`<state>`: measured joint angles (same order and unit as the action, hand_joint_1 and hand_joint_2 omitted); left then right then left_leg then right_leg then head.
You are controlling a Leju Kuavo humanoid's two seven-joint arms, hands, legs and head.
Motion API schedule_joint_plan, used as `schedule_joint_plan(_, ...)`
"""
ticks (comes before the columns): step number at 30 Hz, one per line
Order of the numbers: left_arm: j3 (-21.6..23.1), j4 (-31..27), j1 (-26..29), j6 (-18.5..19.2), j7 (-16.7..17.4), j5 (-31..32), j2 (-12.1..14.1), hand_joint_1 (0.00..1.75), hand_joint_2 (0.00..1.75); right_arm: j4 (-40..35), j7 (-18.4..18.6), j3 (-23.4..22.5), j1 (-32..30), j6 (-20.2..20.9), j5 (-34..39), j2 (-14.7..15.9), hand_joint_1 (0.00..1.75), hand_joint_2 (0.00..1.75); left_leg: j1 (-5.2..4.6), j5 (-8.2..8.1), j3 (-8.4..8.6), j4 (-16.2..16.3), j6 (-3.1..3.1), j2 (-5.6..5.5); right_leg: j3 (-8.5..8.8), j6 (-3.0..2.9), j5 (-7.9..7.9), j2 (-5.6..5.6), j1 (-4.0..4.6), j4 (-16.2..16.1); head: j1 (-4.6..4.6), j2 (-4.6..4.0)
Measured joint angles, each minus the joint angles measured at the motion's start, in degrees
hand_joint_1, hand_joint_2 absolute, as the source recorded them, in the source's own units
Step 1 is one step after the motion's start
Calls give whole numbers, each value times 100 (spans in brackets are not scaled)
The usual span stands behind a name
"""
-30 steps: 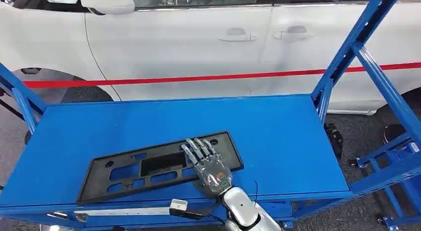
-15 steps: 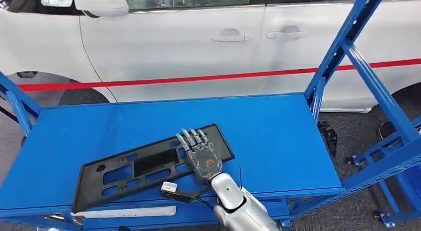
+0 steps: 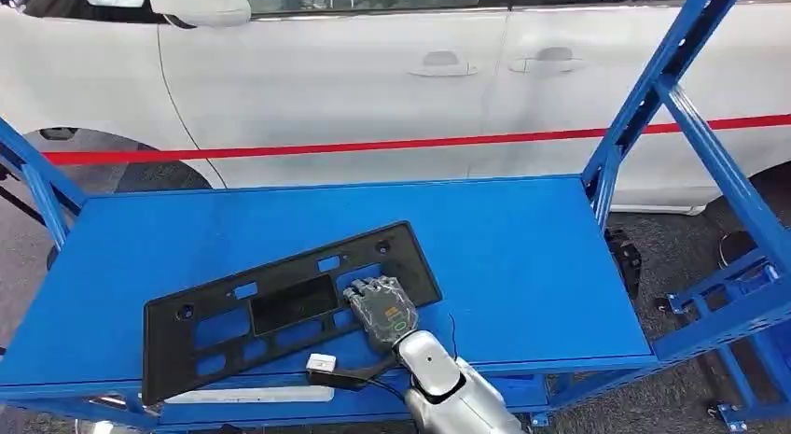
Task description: Take the parts from the cabinet and place them on the table.
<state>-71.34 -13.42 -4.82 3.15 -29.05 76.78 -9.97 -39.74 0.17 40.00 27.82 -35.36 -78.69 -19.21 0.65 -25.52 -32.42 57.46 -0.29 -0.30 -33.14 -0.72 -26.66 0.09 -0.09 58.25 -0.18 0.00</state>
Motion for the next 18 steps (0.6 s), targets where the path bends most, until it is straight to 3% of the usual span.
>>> schedule_joint_plan(2, 0, 0, -1, 0, 0, 0, 0, 0, 0, 0, -2, 2, 1, -2, -7, 11, 175, 175, 19, -1, 21, -18, -71, 0, 10, -63, 4, 8, 24, -16, 11, 0)
schedule_joint_plan(3, 0, 0, 2, 0, 0, 0, 2, 0, 0, -2, -4, 4, 10, -4, -9, 9, 175, 175, 30, -47, 0, 25, -104, 6, 41, -114, 39, -7, -29, -67, 11, 0)
schedule_joint_plan(4, 0, 0, 2, 0, -2, 0, 2, 0, 0, 0, -7, 7, 16, -4, -11, 9, 175, 175, 31, -193, -55, 208, -125, 10, 47, -143, 38, -15, -31, -72, -26, 0)
schedule_joint_plan(7, 2, 2, 7, 0, 0, 0, 0, 0, 0, 2, -11, 11, 9, -2, -13, 11, 175, 175, 54, -833, -638, 1479, -177, 10, 28, -176, 37, -34, -12, -69, -77, 0)
schedule_joint_plan(8, 2, 2, 18, 0, 0, 0, 0, 0, 0, 2, -11, 13, 5, -2, -13, 11, 175, 175, 54, -905, -789, 1805, -184, 10, 25, -177, 37, -33, -9, -65, -87, 0)
schedule_joint_plan(9, 0, 2, 25, 0, 0, 0, 2, 0, 0, 2, -11, 15, 2, -2, -15, 13, 175, 175, 54, -819, -780, 1786, -184, 10, 30, -176, 37, -32, -9, -63, -79, 0)
schedule_joint_plan(10, 0, 2, 27, 0, 2, 0, 2, 0, 0, 2, -9, 15, 4, -2, -15, 15, 175, 175, 54, -609, -647, 1494, -176, 11, 36, -174, 35, -27, -11, -57, -83, 0)
schedule_joint_plan(12, 0, 2, 23, -2, 2, 0, 11, 0, 0, 2, -9, 15, 6, -2, -15, 13, 175, 175, 58, -103, -140, 491, -153, 14, 59, -150, 19, -13, -19, -39, -83, 0)
schedule_joint_plan(13, 0, 2, 20, -2, 2, 0, 11, 0, 0, 2, 0, 15, 7, -4, -13, 15, 175, 175, 53, -86, 49, 71, -133, 16, 56, -122, 6, -8, -3, -27, -81, 0)
schedule_joint_plan(14, 2, 2, 9, 0, 0, 0, 11, 0, 0, 2, 22, 13, 10, -11, -4, 17, 175, 175, 17, -92, 76, 22, -91, 7, 34, -89, -2, 9, 27, -3, -83, 0)
schedule_joint_plan(17, 0, 2, 17, 0, -2, 0, 11, 0, 0, -22, 9, 13, -9, -79, 39, 26, 175, 175, -7, -74, 58, 27, -2, 8, 38, 5, 37, 25, 3, -50, -70, 0)
schedule_joint_plan(18, 0, 2, 13, 0, -9, 0, 2, 0, 0, -57, 0, 13, -25, -101, 55, 46, 175, 175, 47, -26, 73, -26, 67, 18, 25, 50, 5, 25, 21, -21, -70, 0)
